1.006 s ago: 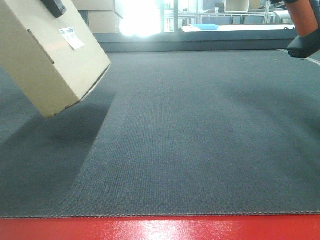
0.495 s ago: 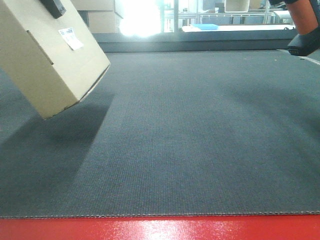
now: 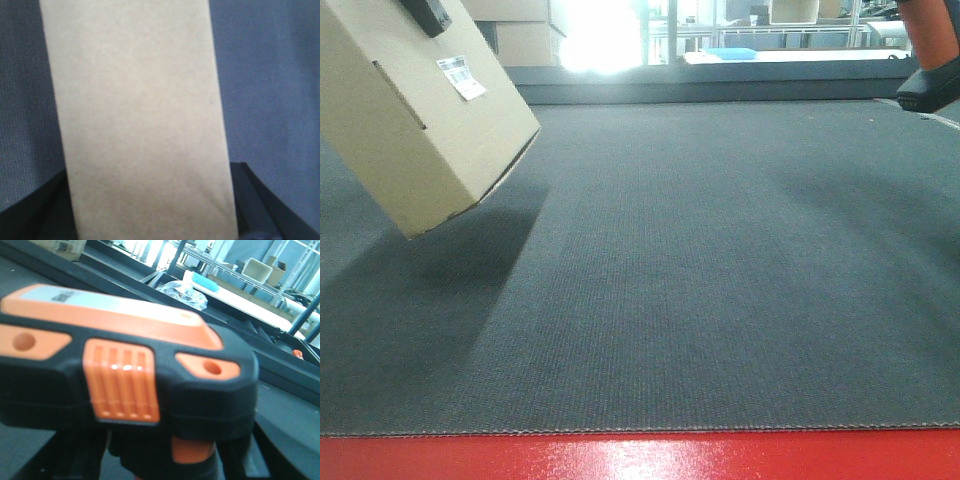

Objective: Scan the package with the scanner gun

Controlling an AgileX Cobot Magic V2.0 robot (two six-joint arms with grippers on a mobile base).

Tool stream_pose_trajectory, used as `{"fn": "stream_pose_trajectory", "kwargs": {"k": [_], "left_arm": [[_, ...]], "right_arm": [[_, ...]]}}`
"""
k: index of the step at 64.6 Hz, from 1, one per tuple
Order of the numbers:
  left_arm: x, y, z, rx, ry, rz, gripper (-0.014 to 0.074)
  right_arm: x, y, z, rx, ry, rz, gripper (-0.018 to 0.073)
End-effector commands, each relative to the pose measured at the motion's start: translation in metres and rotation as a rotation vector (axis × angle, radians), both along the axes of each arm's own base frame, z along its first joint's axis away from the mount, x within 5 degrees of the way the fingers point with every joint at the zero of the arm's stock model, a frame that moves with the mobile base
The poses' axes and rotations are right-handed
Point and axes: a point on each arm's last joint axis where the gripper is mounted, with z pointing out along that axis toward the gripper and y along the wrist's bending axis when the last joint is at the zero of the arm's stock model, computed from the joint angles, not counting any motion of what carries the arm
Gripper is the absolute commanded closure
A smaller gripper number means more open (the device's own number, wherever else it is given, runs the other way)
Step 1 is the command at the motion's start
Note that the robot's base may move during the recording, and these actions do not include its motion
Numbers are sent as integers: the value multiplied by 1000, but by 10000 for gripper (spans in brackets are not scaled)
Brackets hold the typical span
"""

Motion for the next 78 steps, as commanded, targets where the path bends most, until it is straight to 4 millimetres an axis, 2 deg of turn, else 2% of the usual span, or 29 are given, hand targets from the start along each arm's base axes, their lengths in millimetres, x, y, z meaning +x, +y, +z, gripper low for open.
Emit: {"fn": "stream_pose_trajectory", "kwargs": {"k": [1, 31, 48, 65, 78], "left_arm": [[-4, -2, 6, -14, -18, -2, 707], [-4, -2, 6, -14, -18, -2, 707], [-4, -2, 6, -12, -18, -2, 707], [-4, -2, 6, -12, -18, -2, 707], [-4, -2, 6, -12, -18, -2, 707]], "right_arm": [[0, -5, 15, 12, -100, -43, 713], [-1, -2, 15, 27, -99, -37, 713], [-6, -2, 18, 309, -85, -42, 713], [-6, -1, 18, 497, -83, -54, 713], [0, -2, 10, 495, -84, -69, 713]]}}
